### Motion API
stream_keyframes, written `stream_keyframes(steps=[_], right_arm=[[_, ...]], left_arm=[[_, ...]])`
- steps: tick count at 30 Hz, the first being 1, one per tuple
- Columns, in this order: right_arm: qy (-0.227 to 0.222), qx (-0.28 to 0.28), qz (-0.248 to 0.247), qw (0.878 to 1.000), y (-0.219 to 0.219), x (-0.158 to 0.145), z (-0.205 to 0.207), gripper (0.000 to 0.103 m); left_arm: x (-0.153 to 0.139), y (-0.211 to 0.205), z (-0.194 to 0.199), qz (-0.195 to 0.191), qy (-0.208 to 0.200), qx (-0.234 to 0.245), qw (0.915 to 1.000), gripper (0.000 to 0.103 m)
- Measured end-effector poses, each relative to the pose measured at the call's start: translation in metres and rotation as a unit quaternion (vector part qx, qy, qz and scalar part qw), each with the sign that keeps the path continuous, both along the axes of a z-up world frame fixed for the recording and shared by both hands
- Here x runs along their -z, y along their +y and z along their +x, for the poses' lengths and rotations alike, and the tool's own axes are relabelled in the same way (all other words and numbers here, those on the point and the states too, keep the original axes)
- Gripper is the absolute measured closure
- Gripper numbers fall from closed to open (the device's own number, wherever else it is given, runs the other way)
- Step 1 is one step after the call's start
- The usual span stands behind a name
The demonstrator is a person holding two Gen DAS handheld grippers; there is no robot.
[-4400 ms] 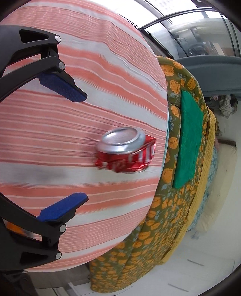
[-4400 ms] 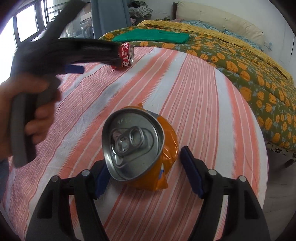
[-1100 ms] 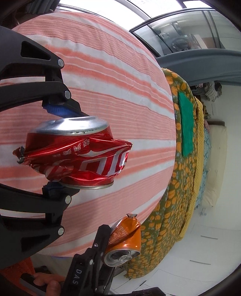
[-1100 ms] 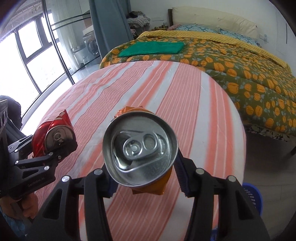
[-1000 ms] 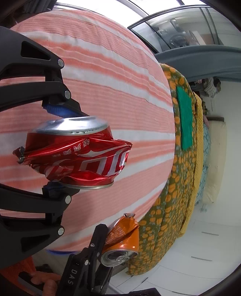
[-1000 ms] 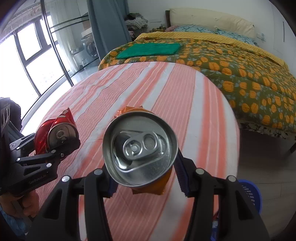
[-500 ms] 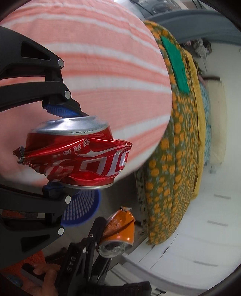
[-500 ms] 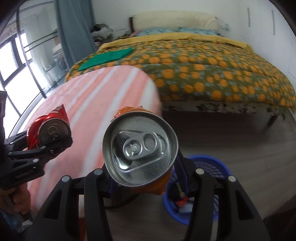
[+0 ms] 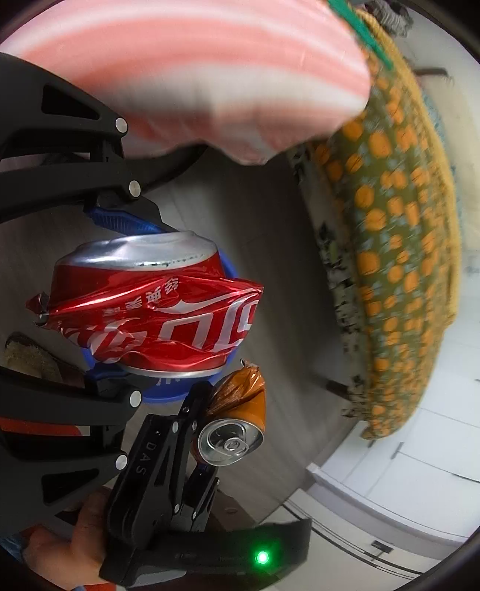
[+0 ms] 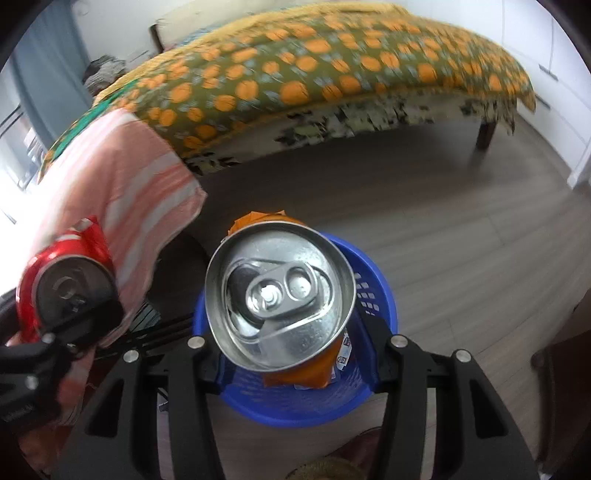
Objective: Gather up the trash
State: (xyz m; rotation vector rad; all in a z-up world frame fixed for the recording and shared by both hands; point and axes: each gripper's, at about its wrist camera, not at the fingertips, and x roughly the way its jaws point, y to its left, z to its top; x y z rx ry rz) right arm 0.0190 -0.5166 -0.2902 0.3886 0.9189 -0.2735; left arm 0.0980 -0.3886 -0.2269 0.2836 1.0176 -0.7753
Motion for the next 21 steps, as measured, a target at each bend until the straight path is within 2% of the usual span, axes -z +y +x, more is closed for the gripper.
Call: stream_keyframes(steps=[6, 8, 10, 15, 21], right_arm=[[0.021, 0.025, 0.056, 0.998, -0.031, 0.044, 0.011, 0.051], [0.025, 0.034, 0.073, 0.996, -0.04, 0.059, 0.011, 0.026], [0.027, 0.051, 0.071, 0.996, -0.049, 0.068, 0.011, 0.025], [0.015, 0.084, 0.08, 0.993, -0.066, 0.067, -0.003, 0.024], [-0.014, 0.115, 0.058, 0.992, -0.072, 0.035, -0.028, 0.019]], left_arm=[[0.053, -0.043, 0.027, 0.029, 0.027, 0.011, 0.9991, 0.047], [0.071, -0.052, 0.035, 0.04, 0.044, 0.008, 0.9982, 0.036], [0.084, -0.055, 0.041, 0.041, 0.049, 0.001, 0.9979, 0.028], [0.081, -0.044, 0.037, 0.046, 0.011, -0.013, 0.9988, 0.021], [0.05, -0.024, 0.016, 0.035, -0.033, -0.035, 0.9982, 0.017]])
